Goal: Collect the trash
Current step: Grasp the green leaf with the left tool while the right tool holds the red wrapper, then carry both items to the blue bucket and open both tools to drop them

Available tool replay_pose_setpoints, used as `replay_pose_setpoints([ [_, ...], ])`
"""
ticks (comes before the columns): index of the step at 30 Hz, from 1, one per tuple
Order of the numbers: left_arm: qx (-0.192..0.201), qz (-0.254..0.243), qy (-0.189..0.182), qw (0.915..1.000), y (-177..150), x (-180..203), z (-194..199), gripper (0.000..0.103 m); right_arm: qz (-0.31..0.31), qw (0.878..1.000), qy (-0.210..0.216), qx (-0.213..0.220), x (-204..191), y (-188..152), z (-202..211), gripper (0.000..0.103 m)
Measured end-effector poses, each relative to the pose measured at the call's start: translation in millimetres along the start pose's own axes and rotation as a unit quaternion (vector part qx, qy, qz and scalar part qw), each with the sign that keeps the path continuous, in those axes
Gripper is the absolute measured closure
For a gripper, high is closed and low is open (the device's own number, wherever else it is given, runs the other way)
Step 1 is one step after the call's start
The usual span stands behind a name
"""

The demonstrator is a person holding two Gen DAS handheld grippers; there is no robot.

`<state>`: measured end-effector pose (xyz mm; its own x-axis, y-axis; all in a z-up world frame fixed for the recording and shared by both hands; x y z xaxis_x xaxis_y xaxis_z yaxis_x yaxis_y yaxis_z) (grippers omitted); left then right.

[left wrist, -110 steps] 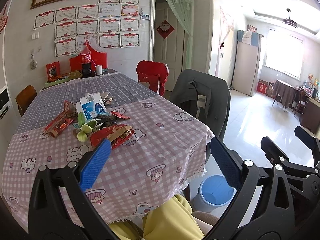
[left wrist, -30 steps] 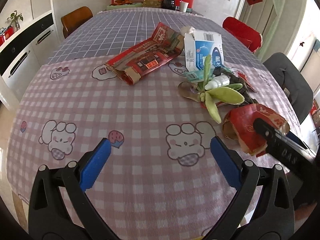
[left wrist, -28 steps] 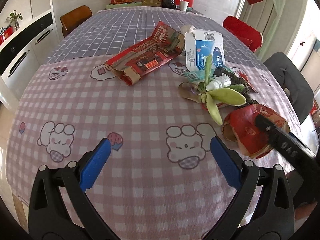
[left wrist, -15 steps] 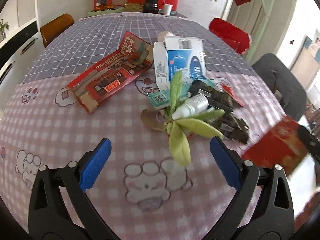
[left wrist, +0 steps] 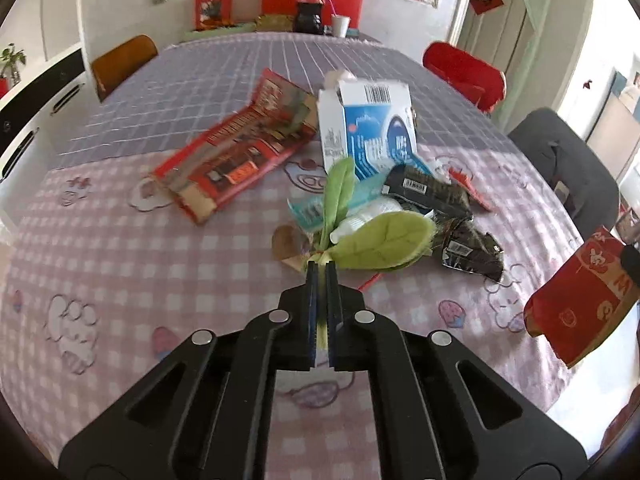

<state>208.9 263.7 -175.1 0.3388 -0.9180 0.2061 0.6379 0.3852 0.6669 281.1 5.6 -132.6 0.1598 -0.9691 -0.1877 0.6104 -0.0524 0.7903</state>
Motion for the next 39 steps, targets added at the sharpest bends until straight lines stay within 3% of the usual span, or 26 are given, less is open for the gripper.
replay_pose_setpoints([
  [13,0.113,-0.034,-0.007,0.9930,43,31,82,0.100,-0.008,0.999,0.009,0.047,20,13,45,0.074],
  [23,0.163,-0.092,-0.046,0.9812,61,109,114,0.100,-0.038,0.994,-0.020,0.104,74,34,93,0.074],
  [32,0.135,-0.169,-0.153,0.9643,34,237,101,0.099,-0.090,0.980,-0.115,0.134,178,27,138,0.074],
  [39,0.095,-0.251,-0.219,0.9379,-16,351,85,0.099,-0.148,0.956,-0.208,0.143,272,-3,175,0.074],
])
Point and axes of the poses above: each gripper's, at about its wrist camera, not at the fingertips, and z roughly against the way its jaws point, x to its right, y to its top, the point moved 10 cm from there along -z, roughly the way its jaws point, and after that the axes turned 7 degrees about -y, right-handed, at the moved point
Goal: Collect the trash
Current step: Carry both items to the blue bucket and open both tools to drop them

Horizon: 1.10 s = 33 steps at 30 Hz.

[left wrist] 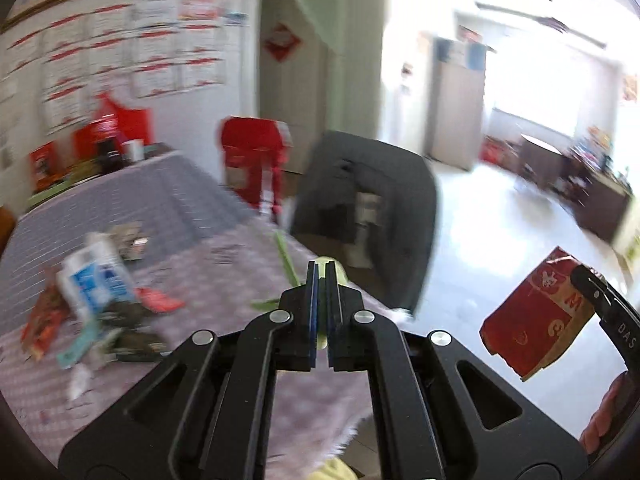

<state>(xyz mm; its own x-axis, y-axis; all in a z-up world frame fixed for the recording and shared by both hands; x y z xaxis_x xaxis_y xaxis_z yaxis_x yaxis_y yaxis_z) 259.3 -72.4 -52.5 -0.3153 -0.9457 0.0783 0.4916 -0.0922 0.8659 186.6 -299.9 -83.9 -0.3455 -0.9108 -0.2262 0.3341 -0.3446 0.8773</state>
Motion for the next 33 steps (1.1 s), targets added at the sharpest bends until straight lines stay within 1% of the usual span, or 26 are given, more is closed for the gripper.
replay_pose_setpoints([
  [4,-0.022,-0.035,-0.038,0.9984,-6,59,-34,0.099,-0.026,0.998,-0.055,-0.009,59,-8,-3,0.074],
  [5,-0.033,-0.047,-0.051,0.9971,-10,77,-45,0.099,-0.032,0.997,-0.066,-0.011,70,-10,-4,0.074],
  [8,-0.058,-0.072,-0.077,0.9927,-21,113,-65,0.099,-0.055,0.993,-0.099,-0.024,106,-21,-9,0.074],
  [11,-0.078,-0.108,-0.085,0.9874,-37,150,-87,0.099,-0.074,0.988,-0.129,-0.044,141,-40,-19,0.074],
  [14,-0.103,-0.126,-0.093,0.9822,-54,170,-108,0.099,-0.088,0.981,-0.156,-0.072,169,-62,-31,0.074],
  [17,-0.138,-0.145,-0.100,0.9745,-78,191,-133,0.099,-0.110,0.973,-0.176,-0.102,195,-85,-43,0.074],
  [21,-0.173,-0.171,-0.116,0.9629,-106,210,-160,0.099,-0.129,0.964,-0.194,-0.127,214,-103,-56,0.074],
  [22,-0.179,-0.175,-0.119,0.9608,-110,214,-165,0.097,-0.131,0.963,-0.197,-0.131,215,-106,-59,0.074],
  [23,-0.192,-0.184,-0.118,0.9567,-118,216,-174,0.087,-0.131,0.962,-0.197,-0.134,217,-108,-61,0.074],
  [24,-0.203,-0.189,-0.106,0.9547,-124,216,-181,0.072,-0.130,0.962,-0.198,-0.137,216,-108,-64,0.074],
  [25,-0.216,-0.193,-0.087,0.9532,-129,213,-188,0.024,-0.129,0.961,-0.198,-0.140,215,-110,-66,0.074],
  [26,-0.219,-0.194,-0.068,0.9537,-132,207,-194,0.013,-0.127,0.961,-0.198,-0.143,213,-112,-68,0.074],
  [28,-0.207,-0.199,-0.053,0.9564,-130,198,-198,0.013,-0.120,0.962,-0.196,-0.147,211,-113,-75,0.074],
  [30,-0.210,-0.192,-0.040,0.9577,-131,186,-200,0.013,-0.113,0.963,-0.192,-0.155,206,-116,-85,0.074],
  [33,-0.220,-0.164,-0.044,0.9606,-129,166,-200,0.013,-0.099,0.962,-0.185,-0.176,197,-121,-107,0.074],
])
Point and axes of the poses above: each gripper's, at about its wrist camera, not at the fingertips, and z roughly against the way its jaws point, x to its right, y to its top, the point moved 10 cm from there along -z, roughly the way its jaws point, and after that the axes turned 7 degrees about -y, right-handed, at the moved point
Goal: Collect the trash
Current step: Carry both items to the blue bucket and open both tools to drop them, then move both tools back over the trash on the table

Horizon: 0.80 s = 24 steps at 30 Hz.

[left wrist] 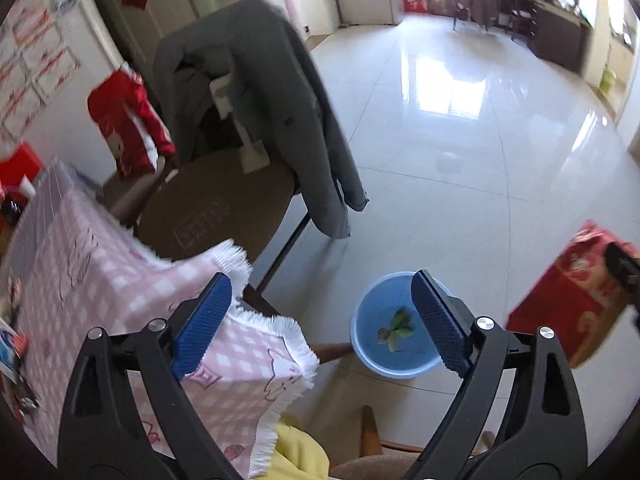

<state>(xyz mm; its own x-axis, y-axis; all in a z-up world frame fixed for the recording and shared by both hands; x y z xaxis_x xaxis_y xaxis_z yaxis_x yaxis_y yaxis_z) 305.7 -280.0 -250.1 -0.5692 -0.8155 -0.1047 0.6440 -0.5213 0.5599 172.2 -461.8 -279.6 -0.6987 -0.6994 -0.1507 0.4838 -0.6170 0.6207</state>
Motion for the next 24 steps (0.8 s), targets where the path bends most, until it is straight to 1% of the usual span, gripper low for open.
replay_pose_setpoints([
  [3,0.002,0.017,0.012,0.9998,-6,-15,8,0.013,0.041,0.999,-0.007,-0.036,-22,-3,-28,0.073],
  [5,0.006,0.027,0.010,0.9996,-8,-22,15,0.013,0.069,0.996,0.004,-0.053,-41,-6,-42,0.071],
  [6,0.008,0.031,0.009,0.9995,-8,-26,18,0.013,0.091,0.993,0.014,-0.069,-52,-10,-52,0.059],
  [7,0.010,0.034,0.010,0.9993,-8,-29,19,0.013,0.098,0.992,0.014,-0.081,-58,-13,-58,0.046],
  [8,0.012,0.036,0.010,0.9992,-7,-32,20,0.013,0.096,0.991,0.008,-0.088,-61,-15,-62,0.029],
  [9,0.013,0.036,0.011,0.9992,-7,-34,21,0.013,0.093,0.992,0.003,-0.087,-62,-15,-63,0.027],
  [11,0.014,0.036,0.015,0.9991,-7,-38,22,0.013,0.094,0.993,0.004,-0.076,-67,-15,-60,0.027],
  [14,0.015,0.038,0.012,0.9991,-7,-40,24,0.013,0.098,0.992,0.008,-0.078,-68,-20,-54,0.027],
  [17,0.021,0.041,0.018,0.9988,-6,-43,26,0.013,0.095,0.992,0.015,-0.080,-69,-21,-50,0.027],
  [20,0.018,0.044,0.006,0.9988,-8,-42,27,0.013,0.095,0.993,0.016,-0.071,-67,-19,-39,0.027],
  [24,0.022,0.046,0.004,0.9987,-9,-42,34,0.013,0.099,0.993,0.019,-0.062,-69,-15,-26,0.027],
])
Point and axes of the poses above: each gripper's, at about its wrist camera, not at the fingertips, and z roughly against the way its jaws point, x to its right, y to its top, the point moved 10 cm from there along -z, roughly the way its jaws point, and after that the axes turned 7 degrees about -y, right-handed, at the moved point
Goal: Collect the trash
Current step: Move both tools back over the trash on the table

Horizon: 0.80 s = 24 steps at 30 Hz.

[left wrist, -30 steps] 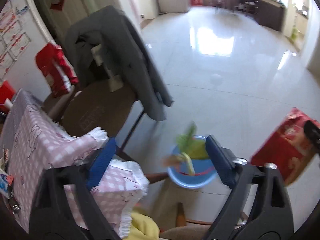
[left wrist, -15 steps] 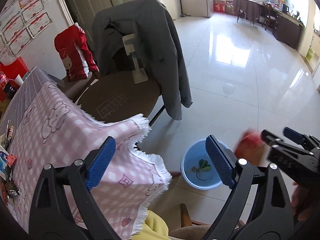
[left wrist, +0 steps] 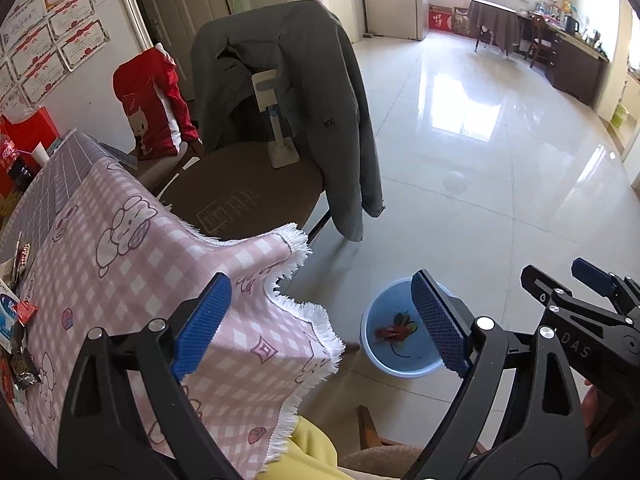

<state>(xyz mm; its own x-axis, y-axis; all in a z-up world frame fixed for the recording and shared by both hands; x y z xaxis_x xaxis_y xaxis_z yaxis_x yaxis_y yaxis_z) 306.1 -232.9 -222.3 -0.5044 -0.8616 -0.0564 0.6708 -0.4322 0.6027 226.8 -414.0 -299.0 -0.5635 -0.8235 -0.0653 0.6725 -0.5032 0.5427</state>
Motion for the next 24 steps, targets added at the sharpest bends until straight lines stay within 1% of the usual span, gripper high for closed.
replay_pose_setpoints([
  [4,0.014,0.001,0.000,0.9999,2,-2,14,0.013,-0.001,1.000,0.012,0.021,-3,3,23,0.027],
  [6,0.020,0.008,-0.006,0.9997,2,-4,24,0.013,0.002,0.999,0.017,0.029,-6,4,34,0.027],
  [11,0.037,0.029,-0.011,0.9989,2,-18,47,0.013,0.022,0.998,0.036,0.054,-27,8,64,0.027],
  [13,0.042,0.041,-0.015,0.9982,0,-25,58,0.013,0.032,0.996,0.046,0.069,-39,10,78,0.027],
  [18,0.086,0.066,0.001,0.9941,-4,-56,101,0.013,0.067,0.989,0.083,0.101,-80,14,111,0.026],
  [24,0.126,0.099,0.039,0.9862,-20,-98,150,0.013,0.120,0.978,0.123,0.116,-144,4,137,0.026],
])
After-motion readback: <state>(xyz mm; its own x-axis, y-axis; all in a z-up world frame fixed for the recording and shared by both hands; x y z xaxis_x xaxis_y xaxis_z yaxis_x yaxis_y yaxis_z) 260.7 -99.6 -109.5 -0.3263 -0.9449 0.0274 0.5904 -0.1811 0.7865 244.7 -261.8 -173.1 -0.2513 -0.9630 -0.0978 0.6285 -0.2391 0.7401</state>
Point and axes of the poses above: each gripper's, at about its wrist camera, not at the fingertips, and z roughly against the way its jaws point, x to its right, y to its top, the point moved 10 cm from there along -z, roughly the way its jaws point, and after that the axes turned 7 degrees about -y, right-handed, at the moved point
